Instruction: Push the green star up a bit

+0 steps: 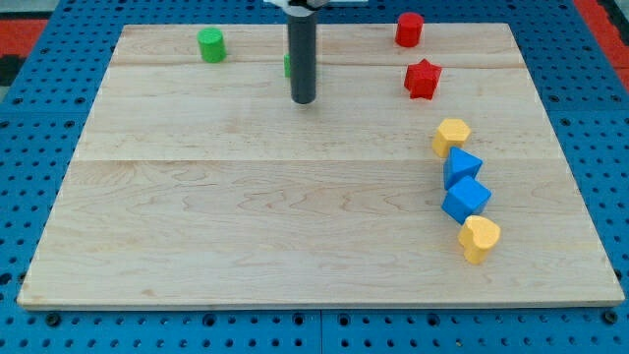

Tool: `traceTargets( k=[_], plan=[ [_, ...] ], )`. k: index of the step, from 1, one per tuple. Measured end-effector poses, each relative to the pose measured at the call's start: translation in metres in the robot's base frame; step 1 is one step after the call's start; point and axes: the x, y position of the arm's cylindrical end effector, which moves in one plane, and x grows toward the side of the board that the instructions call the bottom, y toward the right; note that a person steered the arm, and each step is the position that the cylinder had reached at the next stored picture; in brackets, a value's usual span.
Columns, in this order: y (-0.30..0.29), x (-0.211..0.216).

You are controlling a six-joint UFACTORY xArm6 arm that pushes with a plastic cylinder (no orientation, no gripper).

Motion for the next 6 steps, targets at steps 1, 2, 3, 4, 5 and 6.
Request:
traceTargets(
  k=[1,2,3,4,5,6],
  plan=[
    [-0.012,-0.017],
    [-0.012,-0.053],
    [0.012,-0.059],
    [0.024,-0.069],
    [-0.001,-0.054],
    [-0.041,-0.058]
  ],
)
